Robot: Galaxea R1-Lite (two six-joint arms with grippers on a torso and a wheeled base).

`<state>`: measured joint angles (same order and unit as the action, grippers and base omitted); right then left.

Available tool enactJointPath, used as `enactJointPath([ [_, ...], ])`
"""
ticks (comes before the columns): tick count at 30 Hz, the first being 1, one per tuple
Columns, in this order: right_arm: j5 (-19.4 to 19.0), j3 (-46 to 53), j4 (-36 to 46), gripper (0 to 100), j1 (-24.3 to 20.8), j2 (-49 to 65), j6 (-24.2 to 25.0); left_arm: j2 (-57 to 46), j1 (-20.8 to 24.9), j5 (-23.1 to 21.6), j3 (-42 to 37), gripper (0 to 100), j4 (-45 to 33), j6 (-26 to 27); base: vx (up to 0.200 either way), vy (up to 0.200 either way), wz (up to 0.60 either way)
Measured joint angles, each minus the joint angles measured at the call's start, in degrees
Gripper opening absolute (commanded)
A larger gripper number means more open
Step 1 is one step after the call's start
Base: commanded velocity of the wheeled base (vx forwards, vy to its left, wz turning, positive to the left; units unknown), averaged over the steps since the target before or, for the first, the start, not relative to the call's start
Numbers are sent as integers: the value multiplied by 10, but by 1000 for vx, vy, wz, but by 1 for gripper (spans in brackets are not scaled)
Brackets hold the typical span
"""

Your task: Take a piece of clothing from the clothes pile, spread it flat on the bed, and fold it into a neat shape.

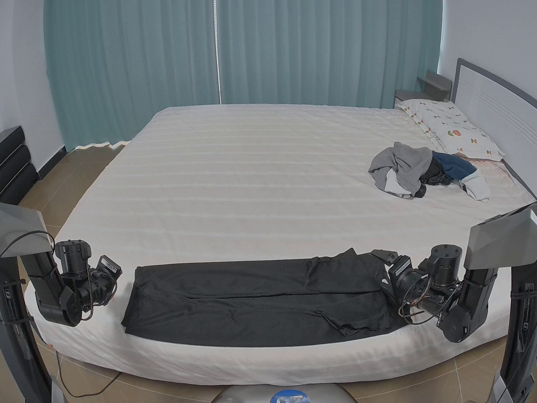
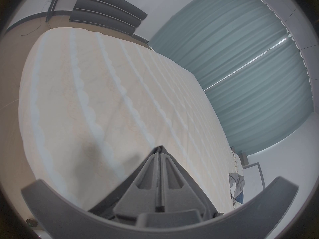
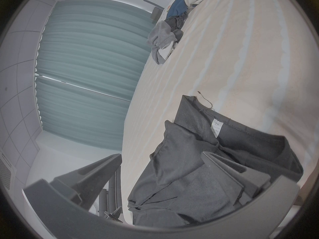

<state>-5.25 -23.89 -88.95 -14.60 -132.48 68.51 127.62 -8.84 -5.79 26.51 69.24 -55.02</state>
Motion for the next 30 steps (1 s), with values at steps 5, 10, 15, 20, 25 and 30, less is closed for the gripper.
enactJointPath([
  [5, -2, 6, 0, 100, 0, -9, 0, -1, 4, -10, 6, 0, 0, 0, 0, 0, 0],
  [10, -2, 10, 0, 100, -3, -17, -2, -5, 4, -41, 9, 0, -3, 0, 0, 0, 0],
  [15, -2, 12, 0, 100, -4, -24, -3, -8, -3, -44, 12, 0, -2, 0, 0, 0, 0],
  [20, -3, 14, 0, 100, -7, -27, -3, -10, -4, -39, 9, 0, 0, 1, 0, 0, 0],
  [25, -3, 17, 0, 100, -7, -28, -3, -10, -4, -36, 7, 0, 1, 1, 0, 0, 0],
  [30, -2, 19, 0, 100, -7, -28, -3, -11, -3, -25, 5, 0, 3, 3, 0, 0, 0],
])
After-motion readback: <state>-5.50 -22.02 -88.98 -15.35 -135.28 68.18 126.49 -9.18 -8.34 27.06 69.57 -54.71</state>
